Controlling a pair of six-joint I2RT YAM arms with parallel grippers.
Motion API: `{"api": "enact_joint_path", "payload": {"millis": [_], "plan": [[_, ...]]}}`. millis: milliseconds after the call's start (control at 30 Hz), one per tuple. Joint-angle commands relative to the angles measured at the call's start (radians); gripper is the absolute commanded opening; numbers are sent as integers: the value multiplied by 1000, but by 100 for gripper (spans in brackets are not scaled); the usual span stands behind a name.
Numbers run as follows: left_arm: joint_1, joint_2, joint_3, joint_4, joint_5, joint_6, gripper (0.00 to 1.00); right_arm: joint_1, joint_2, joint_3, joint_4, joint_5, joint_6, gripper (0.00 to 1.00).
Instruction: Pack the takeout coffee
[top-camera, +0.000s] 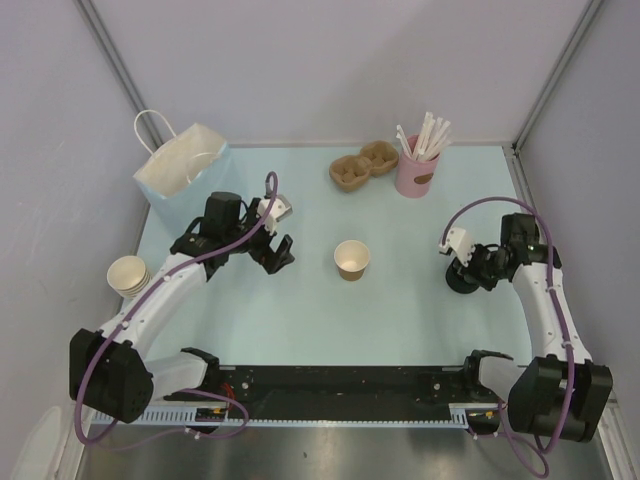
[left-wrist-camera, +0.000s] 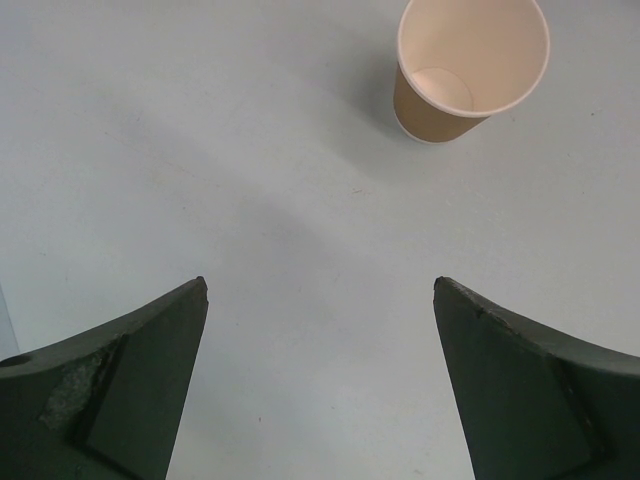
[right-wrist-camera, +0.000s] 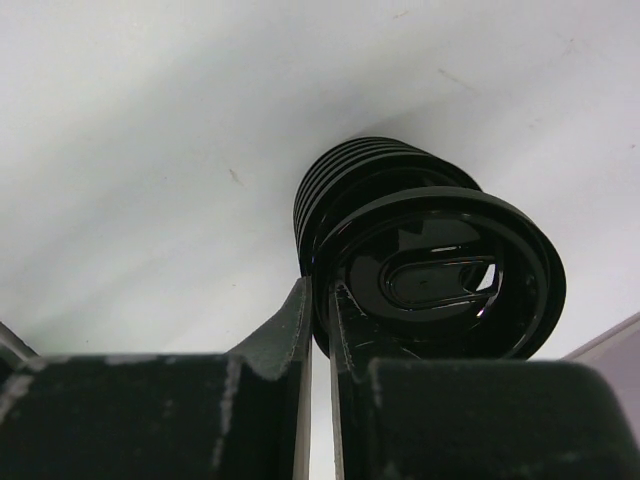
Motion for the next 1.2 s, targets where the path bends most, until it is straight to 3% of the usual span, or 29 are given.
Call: {"api": "enact_joint_path", "payload": {"millis": [0,233,467,567,700,767,1167], "plan": [[7,-31,-9,47,56,-4,99,-4,-49,35,-52,-63,-11,0],[7,-140,-51,125,68,62,99,61,-71,164,-201,-220,19,0],[-39,-206,-40,153,24,243,99,345,-20,290,-257,-290,156,0],[-111,-218,-29,159,-86,362,99,443,20,344,-254,-320,225,0],[-187,-276,-90,253,-79,517,99,569,125,420,-263,-364,265,0],[-195,-328,-144,307,0,586,100,589,174,480,-310,-392,254,0],[-373,-201,-65,232,4,685,99,629,489,811,-586,-597,151,0]]}}
